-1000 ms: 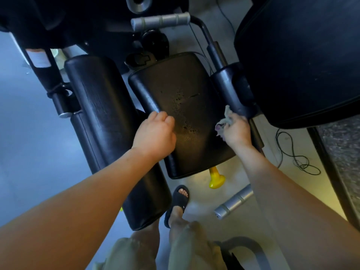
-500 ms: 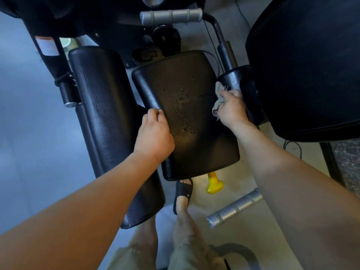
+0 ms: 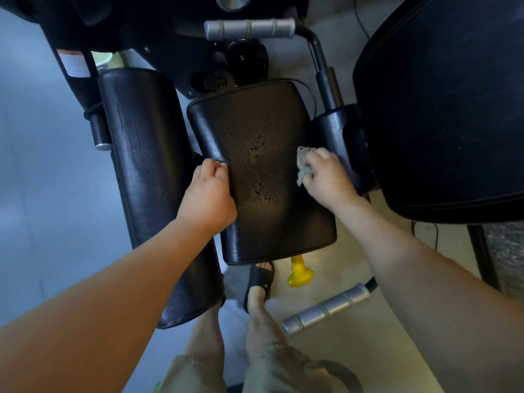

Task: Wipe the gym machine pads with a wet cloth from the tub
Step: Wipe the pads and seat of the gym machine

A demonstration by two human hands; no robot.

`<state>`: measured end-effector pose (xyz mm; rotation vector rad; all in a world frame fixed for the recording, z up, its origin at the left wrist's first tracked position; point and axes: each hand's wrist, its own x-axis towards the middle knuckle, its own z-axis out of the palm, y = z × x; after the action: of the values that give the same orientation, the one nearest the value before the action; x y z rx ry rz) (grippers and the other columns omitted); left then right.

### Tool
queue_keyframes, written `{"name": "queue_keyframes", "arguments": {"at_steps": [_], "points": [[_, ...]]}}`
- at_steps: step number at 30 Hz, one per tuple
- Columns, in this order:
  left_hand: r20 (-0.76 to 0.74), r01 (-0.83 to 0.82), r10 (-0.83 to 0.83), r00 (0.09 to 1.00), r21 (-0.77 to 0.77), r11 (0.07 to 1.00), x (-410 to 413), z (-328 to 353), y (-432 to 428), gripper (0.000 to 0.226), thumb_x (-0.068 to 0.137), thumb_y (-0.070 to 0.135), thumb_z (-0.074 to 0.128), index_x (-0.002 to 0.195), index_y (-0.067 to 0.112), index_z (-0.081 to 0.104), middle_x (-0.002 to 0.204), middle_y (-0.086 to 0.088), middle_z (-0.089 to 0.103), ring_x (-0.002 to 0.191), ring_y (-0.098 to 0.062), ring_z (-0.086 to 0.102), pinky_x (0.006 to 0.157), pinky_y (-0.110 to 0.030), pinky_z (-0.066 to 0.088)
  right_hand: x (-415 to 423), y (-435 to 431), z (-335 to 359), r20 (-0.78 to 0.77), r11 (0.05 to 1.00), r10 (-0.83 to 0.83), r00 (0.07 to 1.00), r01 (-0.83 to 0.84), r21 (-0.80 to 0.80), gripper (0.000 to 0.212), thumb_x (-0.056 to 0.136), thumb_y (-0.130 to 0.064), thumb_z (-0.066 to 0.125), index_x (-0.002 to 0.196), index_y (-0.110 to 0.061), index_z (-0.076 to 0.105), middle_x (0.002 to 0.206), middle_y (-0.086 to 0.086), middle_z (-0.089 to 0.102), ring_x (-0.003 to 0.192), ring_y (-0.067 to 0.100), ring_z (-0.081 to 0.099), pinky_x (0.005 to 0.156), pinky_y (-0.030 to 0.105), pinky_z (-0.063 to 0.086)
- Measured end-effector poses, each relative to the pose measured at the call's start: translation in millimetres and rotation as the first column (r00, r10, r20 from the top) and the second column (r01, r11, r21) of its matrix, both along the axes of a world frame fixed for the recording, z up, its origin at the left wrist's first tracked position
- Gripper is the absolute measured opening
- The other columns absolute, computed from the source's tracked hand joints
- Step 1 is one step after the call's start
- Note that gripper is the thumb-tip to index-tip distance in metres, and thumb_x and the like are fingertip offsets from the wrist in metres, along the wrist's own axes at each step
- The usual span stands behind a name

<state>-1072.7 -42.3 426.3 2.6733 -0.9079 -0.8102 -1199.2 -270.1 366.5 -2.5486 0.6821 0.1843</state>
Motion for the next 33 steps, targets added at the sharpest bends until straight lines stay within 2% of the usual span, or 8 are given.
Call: {"name": "queue_keyframes", "arguments": {"at_steps": [3, 8, 12, 17, 21, 23, 28, 33], "points": [[-0.014, -0.015, 0.015, 1.000, -0.007, 1.000, 0.4, -0.5, 1.4, 0.064, 0.090, 0.008, 0.056, 0.150, 0.001, 0.037, 0.146, -0.010, 0.037, 0.135, -0.029, 0.035, 0.114, -0.034, 0.034, 20.1, -15.1, -4.0, -0.039, 0.999, 0.018, 0.999, -0.019, -0.028, 0.022, 0.090, -0.002, 0.057, 0.111, -0.004, 0.060, 0.118, 0.018, 0.053, 0.107, 0.037, 0.054, 0.090, 0.036, 0.043], [-0.063, -0.026, 0.026, 0.998, -0.007, 1.000, -4.7, -1.1, 4.0, 0.075, 0.090, 0.008, 0.058, 0.157, 0.003, 0.024, 0.156, -0.008, 0.025, 0.143, -0.026, 0.026, 0.120, -0.034, 0.030, 51.4, -24.1, -9.6, -0.008, 0.988, -0.146, 0.989, 0.145, -0.058, 0.027, 0.090, -0.004, 0.055, 0.116, -0.002, 0.063, 0.119, 0.022, 0.055, 0.106, 0.040, 0.056, 0.090, 0.036, 0.044], [-0.117, -0.048, 0.048, 0.992, 0.004, 0.999, -8.9, 0.8, 8.4, 0.087, 0.089, 0.013, 0.062, 0.159, 0.008, 0.011, 0.163, -0.003, 0.010, 0.149, -0.026, 0.016, 0.122, -0.038, 0.027, 8.4, 17.4, 1.1, 0.020, 0.997, -0.052, 0.998, 0.051, 0.052, 0.013, 0.081, -0.009, 0.064, 0.094, -0.010, 0.065, 0.102, 0.014, 0.058, 0.096, 0.036, 0.057, 0.082, 0.037, 0.047], [-0.142, -0.091, 0.093, 0.985, 0.023, 0.996, -18.6, 10.1, 12.5, 0.103, 0.084, 0.039, 0.071, 0.159, 0.011, 0.006, 0.155, -0.010, 0.019, 0.142, -0.031, 0.023, 0.116, -0.041, 0.032, -27.1, 12.8, 10.8, -0.090, 0.974, 0.146, 0.985, -0.128, 0.185, 0.016, 0.083, -0.014, 0.069, 0.090, -0.022, 0.056, 0.104, -0.001, 0.050, 0.099, 0.024, 0.055, 0.080, 0.030, 0.043], [-0.166, -0.110, 0.131, 0.977, 0.131, 0.985, -30.5, 7.0, 9.6, 0.117, 0.079, 0.054, 0.077, 0.158, 0.005, 0.006, 0.147, -0.014, 0.026, 0.137, -0.033, 0.032, 0.116, -0.041, 0.031, -18.4, 6.7, -0.6, -0.030, 0.968, -0.229, 0.973, 0.230, 0.097, 0.030, 0.091, -0.011, 0.062, 0.120, -0.010, 0.060, 0.126, 0.012, 0.052, 0.112, 0.030, 0.057, 0.093, 0.033, 0.045], [-0.179, -0.137, 0.162, 0.970, 0.144, 0.980, -33.7, 2.2, 8.3, 0.116, 0.079, 0.047, 0.081, 0.157, 0.004, 0.007, 0.147, -0.015, 0.024, 0.135, -0.034, 0.038, 0.113, -0.041, 0.036, -20.2, 21.3, -1.9, -0.037, 0.955, -0.268, 0.963, 0.271, 0.119, 0.036, 0.092, -0.015, 0.062, 0.127, -0.009, 0.059, 0.130, 0.013, 0.051, 0.115, 0.030, 0.057, 0.095, 0.029, 0.044], [-0.128, -0.159, 0.174, 0.976, 0.121, 0.980, -38.8, -5.8, 4.1, 0.108, 0.078, 0.037, 0.084, 0.153, 0.000, 0.014, 0.143, -0.016, 0.027, 0.128, -0.035, 0.045, 0.107, -0.041, 0.041, -42.8, 61.9, 8.8, 0.035, 0.976, -0.107, 0.994, 0.098, 0.195, 0.042, 0.083, -0.037, 0.073, 0.116, -0.013, 0.062, 0.125, 0.008, 0.054, 0.111, 0.022, 0.055, 0.091, 0.030, 0.049], [-0.093, -0.130, 0.143, 0.985, 0.131, 0.983, -39.7, -8.4, 2.6, 0.103, 0.079, 0.037, 0.083, 0.150, -0.001, 0.018, 0.141, -0.018, 0.028, 0.123, -0.034, 0.048, 0.103, -0.040, 0.044, -54.6, 67.7, 7.7, 0.082, 0.967, 0.126, 0.989, -0.141, 0.213, 0.034, 0.091, -0.022, 0.070, 0.122, -0.013, 0.061, 0.127, 0.007, 0.052, 0.117, 0.026, 0.057, 0.097, 0.034, 0.051]]}}
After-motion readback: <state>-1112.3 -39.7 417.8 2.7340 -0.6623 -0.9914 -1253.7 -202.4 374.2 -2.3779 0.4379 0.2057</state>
